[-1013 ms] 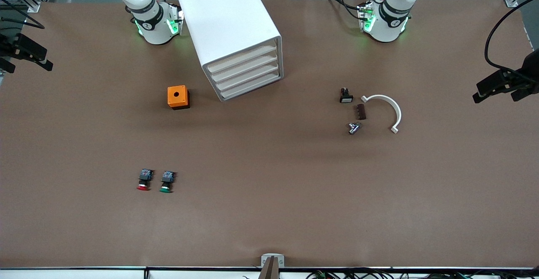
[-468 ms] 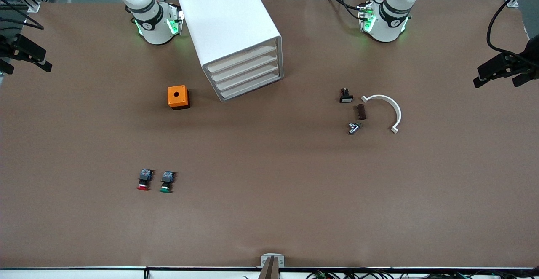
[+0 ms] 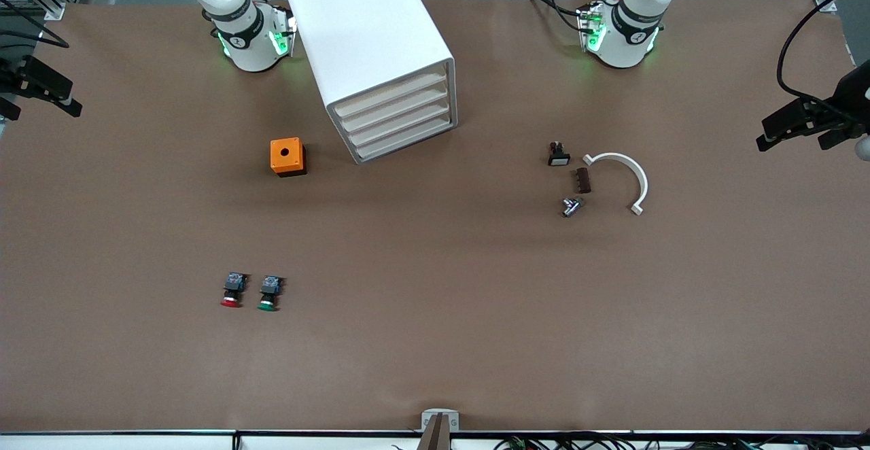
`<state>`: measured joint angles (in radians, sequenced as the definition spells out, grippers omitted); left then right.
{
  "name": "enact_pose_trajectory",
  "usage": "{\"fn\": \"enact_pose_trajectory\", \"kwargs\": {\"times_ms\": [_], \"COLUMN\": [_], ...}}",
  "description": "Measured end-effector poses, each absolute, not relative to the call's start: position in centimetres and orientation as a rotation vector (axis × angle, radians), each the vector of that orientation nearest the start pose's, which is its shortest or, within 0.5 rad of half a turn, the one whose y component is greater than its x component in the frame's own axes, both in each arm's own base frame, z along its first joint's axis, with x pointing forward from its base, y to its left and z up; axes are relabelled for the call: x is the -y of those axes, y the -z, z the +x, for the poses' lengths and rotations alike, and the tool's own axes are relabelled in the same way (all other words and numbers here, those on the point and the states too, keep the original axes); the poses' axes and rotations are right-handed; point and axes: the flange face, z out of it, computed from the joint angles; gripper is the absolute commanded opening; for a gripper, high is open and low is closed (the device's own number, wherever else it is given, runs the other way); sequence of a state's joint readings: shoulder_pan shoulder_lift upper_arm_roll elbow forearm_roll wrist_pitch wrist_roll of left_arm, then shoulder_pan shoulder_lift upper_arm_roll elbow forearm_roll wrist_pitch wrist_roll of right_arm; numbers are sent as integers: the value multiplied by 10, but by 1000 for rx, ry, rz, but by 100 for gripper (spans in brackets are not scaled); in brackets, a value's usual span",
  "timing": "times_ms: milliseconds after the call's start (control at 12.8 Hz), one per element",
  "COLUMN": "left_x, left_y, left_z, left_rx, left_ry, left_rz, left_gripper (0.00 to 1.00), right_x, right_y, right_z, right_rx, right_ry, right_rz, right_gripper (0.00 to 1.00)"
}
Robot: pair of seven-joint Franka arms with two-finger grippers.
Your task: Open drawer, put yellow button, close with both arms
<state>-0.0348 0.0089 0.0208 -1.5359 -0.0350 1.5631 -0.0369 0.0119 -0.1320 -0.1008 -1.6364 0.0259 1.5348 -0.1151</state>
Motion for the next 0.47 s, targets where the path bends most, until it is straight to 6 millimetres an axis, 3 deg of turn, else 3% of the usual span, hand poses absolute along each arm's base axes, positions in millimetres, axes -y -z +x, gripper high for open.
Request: {"fn": "enact_pose_trajectory", "kwargs": {"times_ms": [468], "left_x": [14], "left_y": [-639], "left_z": [544], "left_rx": [66], "left_ry": [-17], "left_rz": [-3175], "left_gripper": [100], "right_x": [46], "right_y": [-659], "right_z": [508], "right_rx": [48], "right_ry": [62], "right_rz": [-3106], "right_gripper": [100]}}
